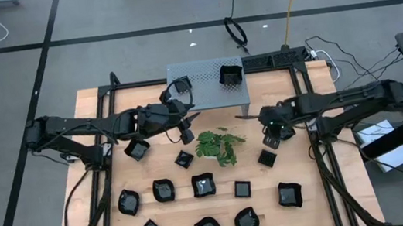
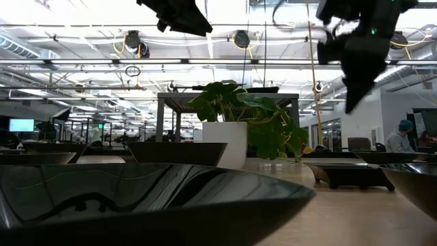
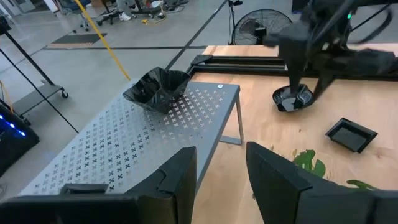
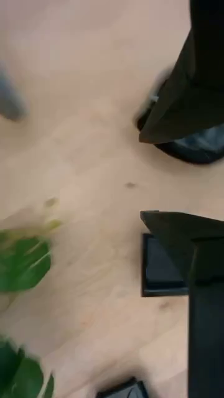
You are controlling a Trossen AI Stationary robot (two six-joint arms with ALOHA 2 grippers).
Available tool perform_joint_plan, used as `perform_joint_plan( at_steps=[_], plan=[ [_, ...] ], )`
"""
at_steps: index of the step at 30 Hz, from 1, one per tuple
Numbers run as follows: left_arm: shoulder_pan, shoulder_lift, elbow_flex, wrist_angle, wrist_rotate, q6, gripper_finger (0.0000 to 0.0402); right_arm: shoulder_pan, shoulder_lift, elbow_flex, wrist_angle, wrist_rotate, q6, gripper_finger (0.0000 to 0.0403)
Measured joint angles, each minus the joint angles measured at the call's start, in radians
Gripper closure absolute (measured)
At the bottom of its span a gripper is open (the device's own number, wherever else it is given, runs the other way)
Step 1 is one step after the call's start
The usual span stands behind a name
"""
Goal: Pick & Place Mini shaped plates
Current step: Put the leaf-shaped black bowl on the shelf
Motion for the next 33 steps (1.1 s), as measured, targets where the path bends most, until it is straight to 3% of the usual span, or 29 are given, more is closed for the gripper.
perform_joint_plan(
  at_steps=[4, 12, 21, 27, 33],
  plan=[
    [0.000, 0.000, 0.000, -0.017, 0.000, -0.008, 0.0256, -0.013, 0.046, -0.053, -0.002, -0.024, 0.123, 0.0213],
    [0.000, 0.000, 0.000, -0.027, 0.001, -0.008, 0.0256, -0.038, 0.113, -0.154, 0.077, -0.019, 0.180, 0.0215],
    [0.000, 0.000, 0.000, -0.040, 0.001, -0.008, 0.0256, -0.040, 0.156, -0.247, 0.204, -0.006, 0.090, 0.0231],
    [0.000, 0.000, 0.000, -0.040, 0.001, -0.008, 0.0256, -0.039, 0.147, -0.252, 0.207, -0.009, 0.006, 0.0277],
    [0.000, 0.000, 0.000, -0.049, 0.000, -0.008, 0.0256, -0.038, 0.132, -0.253, 0.190, -0.013, -0.016, 0.0363]
  ],
)
